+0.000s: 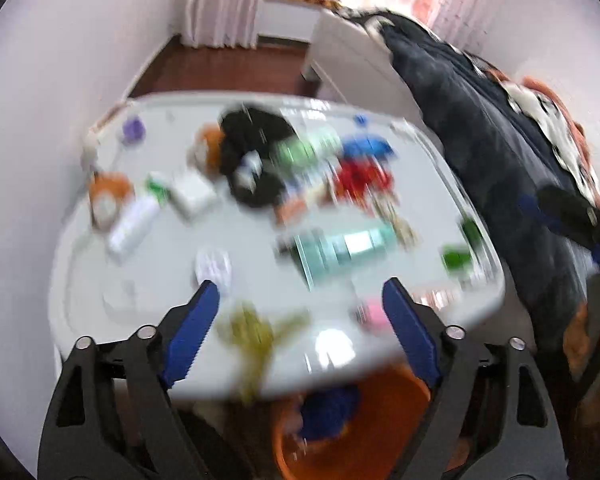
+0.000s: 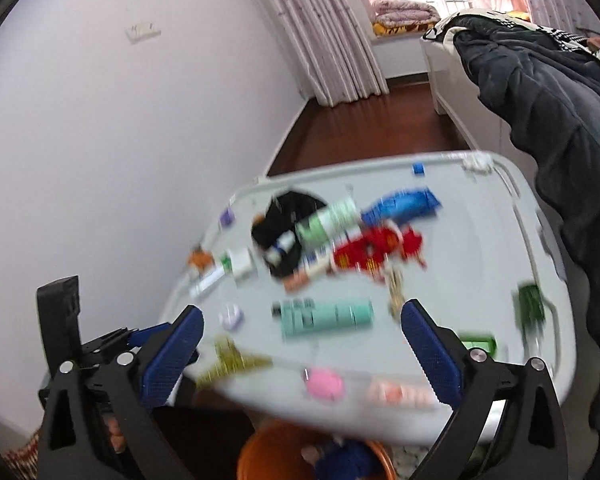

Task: Collect trash

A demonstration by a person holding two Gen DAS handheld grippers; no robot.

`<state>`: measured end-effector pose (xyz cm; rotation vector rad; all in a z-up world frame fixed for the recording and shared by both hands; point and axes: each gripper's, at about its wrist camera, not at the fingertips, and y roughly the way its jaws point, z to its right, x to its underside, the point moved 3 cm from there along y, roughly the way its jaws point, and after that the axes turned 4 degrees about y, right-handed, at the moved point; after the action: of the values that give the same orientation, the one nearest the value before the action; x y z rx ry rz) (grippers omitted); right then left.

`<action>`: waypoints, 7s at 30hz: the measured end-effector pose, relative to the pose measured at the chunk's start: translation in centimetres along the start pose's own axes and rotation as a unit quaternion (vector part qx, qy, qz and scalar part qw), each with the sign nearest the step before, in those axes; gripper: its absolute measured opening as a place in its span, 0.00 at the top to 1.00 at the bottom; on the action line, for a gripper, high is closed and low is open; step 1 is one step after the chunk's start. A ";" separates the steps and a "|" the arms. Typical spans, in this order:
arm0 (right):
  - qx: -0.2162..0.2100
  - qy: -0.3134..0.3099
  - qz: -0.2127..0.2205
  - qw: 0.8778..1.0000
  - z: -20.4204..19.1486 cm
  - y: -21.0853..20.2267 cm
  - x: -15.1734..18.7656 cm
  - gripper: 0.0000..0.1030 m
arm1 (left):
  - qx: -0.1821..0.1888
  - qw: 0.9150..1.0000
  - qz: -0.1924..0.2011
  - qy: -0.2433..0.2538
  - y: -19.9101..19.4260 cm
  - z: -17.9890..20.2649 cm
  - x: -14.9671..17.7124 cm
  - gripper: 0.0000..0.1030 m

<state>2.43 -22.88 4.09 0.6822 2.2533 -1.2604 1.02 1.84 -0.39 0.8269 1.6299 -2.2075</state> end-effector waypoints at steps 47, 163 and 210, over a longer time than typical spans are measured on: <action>0.026 0.112 -0.103 0.988 3.0 19.1 -7.3 0.05 | -0.047 0.990 0.125 -0.035 1.2 -5.8 -12.2 0.84; 0.037 0.053 0.023 0.998 4.2 2.1 -1.1 0.05 | -0.070 0.997 0.000 -0.035 7.5 -6.5 -9.8 0.33; 0.172 0.145 -0.092 0.970 13.8 21.8 -11.4 0.05 | 0.001 0.998 0.061 0.035 5.5 -0.6 -10.5 0.78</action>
<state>26.83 -27.16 -9.34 0.8443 2.3950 -1.7713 12.50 -0.57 1.40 0.9874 1.5640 -2.1208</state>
